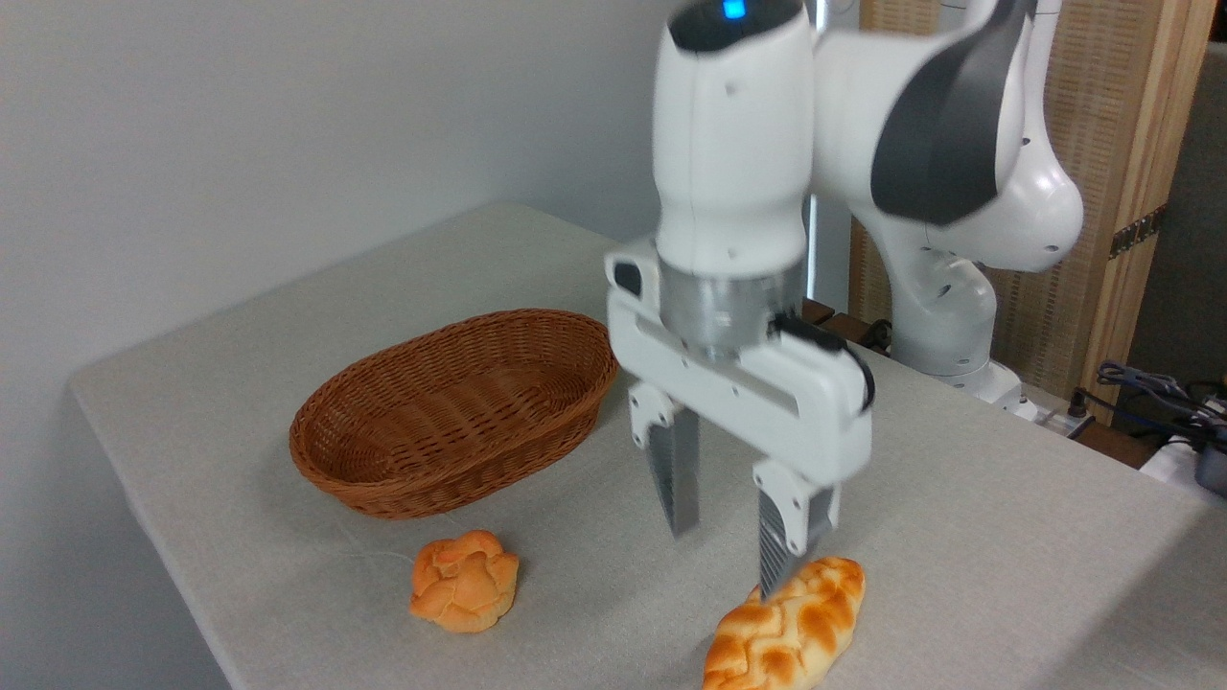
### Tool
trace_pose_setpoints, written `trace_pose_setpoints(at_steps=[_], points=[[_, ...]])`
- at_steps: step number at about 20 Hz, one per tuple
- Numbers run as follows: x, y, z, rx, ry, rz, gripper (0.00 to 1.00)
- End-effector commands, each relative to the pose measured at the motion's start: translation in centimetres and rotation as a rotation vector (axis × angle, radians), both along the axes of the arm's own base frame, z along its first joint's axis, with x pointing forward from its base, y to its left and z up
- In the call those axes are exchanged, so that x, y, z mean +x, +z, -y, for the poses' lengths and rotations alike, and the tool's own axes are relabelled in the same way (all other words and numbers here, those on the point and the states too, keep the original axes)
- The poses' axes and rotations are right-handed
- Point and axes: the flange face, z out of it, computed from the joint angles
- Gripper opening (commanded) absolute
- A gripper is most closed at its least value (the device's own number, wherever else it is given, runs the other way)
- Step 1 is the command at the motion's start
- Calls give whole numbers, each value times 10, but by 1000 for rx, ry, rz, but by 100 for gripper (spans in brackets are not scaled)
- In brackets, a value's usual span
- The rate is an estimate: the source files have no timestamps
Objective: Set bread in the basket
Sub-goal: 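Move the gripper over the braided bread loaf and lower it, then close the gripper fingers around the braided bread loaf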
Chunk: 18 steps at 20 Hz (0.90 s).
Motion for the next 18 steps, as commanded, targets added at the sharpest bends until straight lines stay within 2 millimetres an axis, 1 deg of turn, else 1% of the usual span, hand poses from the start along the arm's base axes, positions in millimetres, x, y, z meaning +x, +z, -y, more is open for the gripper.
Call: trace_pose_setpoints(at_steps=[1,4,5,7,8,10,12,14,15,18], points=[[-7,-11,-2,64,-53,6,100],[-8,-13,-7,134,-98,-20,100],[-10,-13,-11,143,-104,-23,100],[-11,-16,-12,143,-129,-31,100],[-14,-20,-14,139,-139,-42,100],[-21,-37,-11,127,-148,-75,100],[-23,-40,-11,126,-152,-81,100],[-28,-47,-22,142,-174,-106,100],[-30,-51,-25,162,-201,-123,100],[-30,-51,-26,182,-219,-130,100]])
